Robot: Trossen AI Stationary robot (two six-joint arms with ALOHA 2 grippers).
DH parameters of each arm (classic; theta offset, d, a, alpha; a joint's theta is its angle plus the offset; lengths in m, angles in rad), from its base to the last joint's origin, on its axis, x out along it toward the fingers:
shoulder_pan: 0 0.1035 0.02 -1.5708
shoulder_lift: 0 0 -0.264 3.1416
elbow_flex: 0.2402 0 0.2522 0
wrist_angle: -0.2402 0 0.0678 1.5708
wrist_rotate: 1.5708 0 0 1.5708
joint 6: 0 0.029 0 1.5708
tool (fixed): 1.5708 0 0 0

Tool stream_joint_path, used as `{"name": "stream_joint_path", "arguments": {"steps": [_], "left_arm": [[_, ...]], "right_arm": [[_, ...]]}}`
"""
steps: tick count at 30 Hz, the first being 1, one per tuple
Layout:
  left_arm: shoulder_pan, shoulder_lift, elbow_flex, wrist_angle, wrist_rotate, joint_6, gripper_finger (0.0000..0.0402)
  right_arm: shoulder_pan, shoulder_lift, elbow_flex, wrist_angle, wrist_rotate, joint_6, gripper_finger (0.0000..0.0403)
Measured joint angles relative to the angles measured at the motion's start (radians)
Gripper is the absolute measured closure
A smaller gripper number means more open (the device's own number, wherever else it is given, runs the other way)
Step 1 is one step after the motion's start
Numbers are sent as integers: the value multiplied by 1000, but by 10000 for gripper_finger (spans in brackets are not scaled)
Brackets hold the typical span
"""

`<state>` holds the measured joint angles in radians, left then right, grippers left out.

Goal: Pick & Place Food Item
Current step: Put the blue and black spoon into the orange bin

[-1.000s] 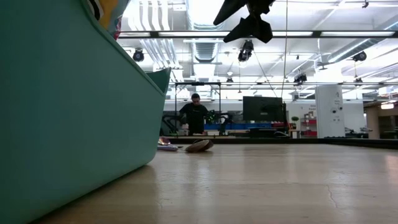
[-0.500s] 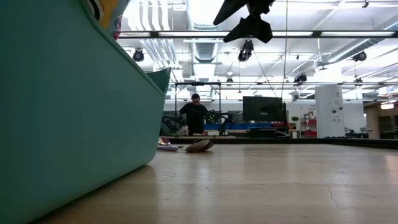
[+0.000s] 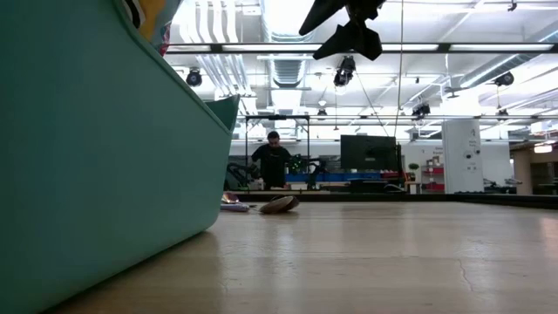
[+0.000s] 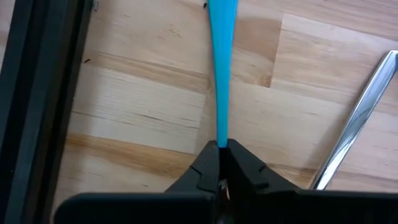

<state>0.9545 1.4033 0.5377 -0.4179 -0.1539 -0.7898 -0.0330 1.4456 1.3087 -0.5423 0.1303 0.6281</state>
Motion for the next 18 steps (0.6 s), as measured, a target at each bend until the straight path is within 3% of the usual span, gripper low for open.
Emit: {"name": "stream_joint_path", "arguments": {"steps": [18], "left_arm": [[-1,-11,32,-45,22,2,397]], "right_arm": [[0,0,0,-1,-6,-3,170]]}}
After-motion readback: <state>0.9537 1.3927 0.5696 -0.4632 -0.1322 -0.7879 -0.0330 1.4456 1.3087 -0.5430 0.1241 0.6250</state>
